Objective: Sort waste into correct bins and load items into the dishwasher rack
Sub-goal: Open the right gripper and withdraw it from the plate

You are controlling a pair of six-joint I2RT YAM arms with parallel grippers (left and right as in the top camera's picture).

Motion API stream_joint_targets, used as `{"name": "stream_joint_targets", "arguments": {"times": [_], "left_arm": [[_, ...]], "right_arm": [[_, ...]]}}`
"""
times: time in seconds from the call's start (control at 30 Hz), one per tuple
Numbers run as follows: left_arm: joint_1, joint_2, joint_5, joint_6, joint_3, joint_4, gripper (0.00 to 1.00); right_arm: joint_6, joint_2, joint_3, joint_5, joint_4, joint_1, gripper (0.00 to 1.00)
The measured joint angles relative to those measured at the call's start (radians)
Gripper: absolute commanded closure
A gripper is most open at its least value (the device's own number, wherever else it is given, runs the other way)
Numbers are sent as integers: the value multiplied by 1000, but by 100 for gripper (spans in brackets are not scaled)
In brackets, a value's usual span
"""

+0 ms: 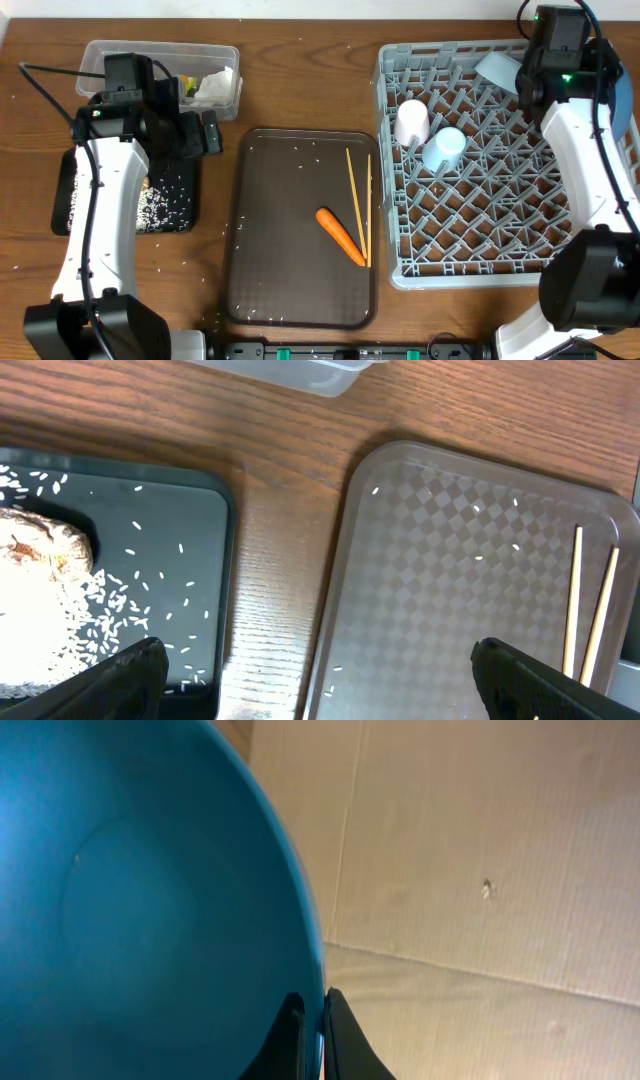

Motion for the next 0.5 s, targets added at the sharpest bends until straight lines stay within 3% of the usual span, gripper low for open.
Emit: {"name": "stream_joint_targets", "arguments": {"times": [0.2, 0.23, 0.3, 0.4, 0.5], "left_arm": [[0, 0, 0, 0, 0, 0, 2], [0, 0, 0, 0, 0, 0, 2], [0, 0, 0, 0, 0, 0, 2], [0, 0, 0, 0, 0, 0, 2], [0, 0, 0, 0, 0, 0, 2]], "right_arm": [[92, -2, 0, -5, -65, 93, 96], [100, -2, 0, -5, -69, 110, 83], [119, -2, -1, -3, -69, 155, 42], [122, -2, -2, 31, -28, 221, 26], [106, -2, -5, 94, 79, 272, 18]]}}
